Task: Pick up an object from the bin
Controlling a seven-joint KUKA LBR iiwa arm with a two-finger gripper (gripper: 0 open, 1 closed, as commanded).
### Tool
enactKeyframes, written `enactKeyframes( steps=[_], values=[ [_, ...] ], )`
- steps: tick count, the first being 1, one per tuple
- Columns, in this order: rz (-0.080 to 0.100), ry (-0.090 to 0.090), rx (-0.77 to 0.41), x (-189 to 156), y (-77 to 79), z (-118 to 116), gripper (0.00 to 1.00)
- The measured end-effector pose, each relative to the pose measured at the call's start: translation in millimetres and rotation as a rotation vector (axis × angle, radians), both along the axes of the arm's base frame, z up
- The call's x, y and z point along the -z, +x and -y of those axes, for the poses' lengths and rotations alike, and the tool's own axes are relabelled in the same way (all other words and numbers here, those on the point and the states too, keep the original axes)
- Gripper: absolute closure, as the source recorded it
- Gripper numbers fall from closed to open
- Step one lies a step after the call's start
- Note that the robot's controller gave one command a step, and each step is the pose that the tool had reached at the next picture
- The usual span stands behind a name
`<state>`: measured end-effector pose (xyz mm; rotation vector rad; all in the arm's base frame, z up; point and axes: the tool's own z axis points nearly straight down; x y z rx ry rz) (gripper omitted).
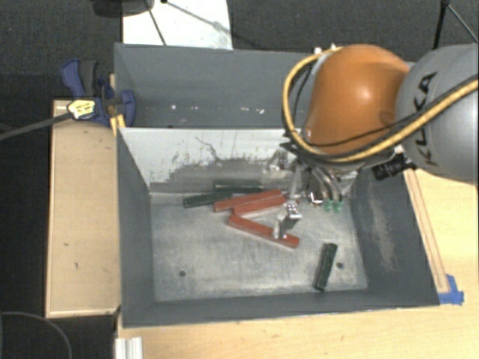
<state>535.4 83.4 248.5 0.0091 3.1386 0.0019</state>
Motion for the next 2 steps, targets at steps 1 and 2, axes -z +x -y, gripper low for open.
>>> enactKeyframes(
  steps=[1,2],
  values=[
    [0.000,0.000,0.001,0,0.0,0,0.00],
    [0.006,0.000,-0.066,52,0.5,-1,0.00]
  ],
)
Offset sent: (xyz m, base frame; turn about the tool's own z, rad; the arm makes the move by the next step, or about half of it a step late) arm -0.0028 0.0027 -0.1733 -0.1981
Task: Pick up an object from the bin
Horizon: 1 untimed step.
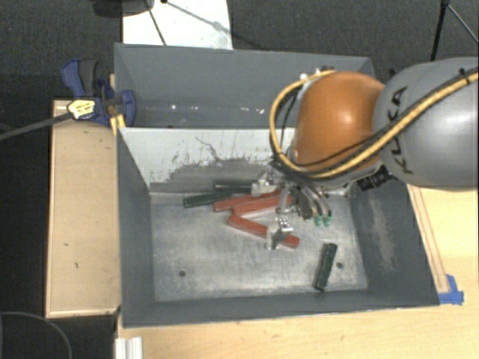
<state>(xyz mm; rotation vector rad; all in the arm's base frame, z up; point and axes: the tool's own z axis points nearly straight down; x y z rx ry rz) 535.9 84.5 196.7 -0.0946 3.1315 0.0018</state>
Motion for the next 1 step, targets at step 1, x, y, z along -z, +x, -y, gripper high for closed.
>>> enactKeyframes(
  steps=[1],
  values=[
    [-0.001,-0.001,-0.138,68.2,9.6,-11.9,0.00]
  ],
)
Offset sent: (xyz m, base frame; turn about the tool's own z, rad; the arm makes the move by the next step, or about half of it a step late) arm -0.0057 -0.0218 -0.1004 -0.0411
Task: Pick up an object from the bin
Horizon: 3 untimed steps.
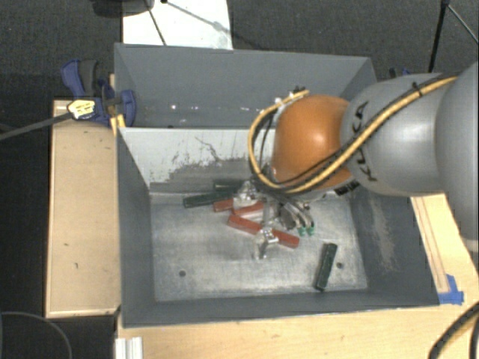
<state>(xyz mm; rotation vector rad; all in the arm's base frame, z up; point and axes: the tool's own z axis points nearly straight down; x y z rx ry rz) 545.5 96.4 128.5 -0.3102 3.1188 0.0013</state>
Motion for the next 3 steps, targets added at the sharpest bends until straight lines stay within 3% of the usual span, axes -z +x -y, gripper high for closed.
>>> enactKeyframes(
  steps=[1,2,3],
  values=[
    [-0.011,0.000,0.004,28,-9.3,15,0.00],
    [0.011,0.001,0.083,52,12.7,13,1.00],
    [0.011,0.002,0.084,52,12.7,13,1.00]
  ],
)
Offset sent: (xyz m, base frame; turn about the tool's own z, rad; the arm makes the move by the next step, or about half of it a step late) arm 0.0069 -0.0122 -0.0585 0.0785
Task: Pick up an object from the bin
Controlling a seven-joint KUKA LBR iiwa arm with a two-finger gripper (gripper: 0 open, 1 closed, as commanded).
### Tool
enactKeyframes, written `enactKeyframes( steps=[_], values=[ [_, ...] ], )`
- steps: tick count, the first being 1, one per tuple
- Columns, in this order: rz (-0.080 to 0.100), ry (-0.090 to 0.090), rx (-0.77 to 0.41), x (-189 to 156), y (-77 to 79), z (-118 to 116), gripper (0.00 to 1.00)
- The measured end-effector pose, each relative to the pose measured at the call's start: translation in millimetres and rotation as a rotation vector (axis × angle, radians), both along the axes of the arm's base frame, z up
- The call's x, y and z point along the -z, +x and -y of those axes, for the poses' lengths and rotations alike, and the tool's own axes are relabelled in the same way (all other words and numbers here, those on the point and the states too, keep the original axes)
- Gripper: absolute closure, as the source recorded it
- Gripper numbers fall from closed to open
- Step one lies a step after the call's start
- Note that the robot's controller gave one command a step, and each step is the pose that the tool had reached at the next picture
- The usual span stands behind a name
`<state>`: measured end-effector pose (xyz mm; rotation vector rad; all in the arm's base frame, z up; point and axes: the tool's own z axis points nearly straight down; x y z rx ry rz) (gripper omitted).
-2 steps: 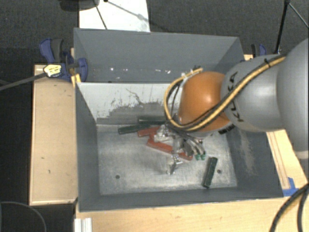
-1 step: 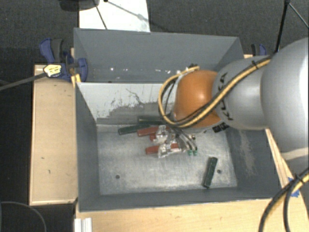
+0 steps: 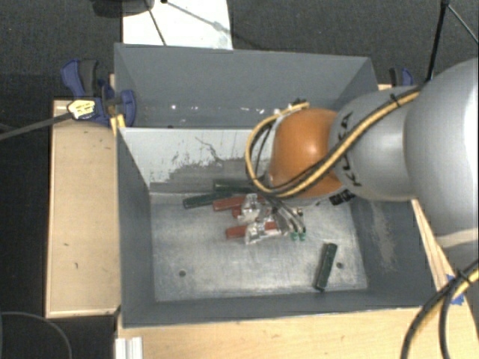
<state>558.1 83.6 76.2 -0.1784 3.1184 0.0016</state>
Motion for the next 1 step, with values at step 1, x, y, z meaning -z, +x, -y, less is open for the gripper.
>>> enactKeyframes(
  steps=[1],
  values=[
    [-0.014,-0.002,-0.089,-147.5,4.8,4.9,1.00]
  ],
)
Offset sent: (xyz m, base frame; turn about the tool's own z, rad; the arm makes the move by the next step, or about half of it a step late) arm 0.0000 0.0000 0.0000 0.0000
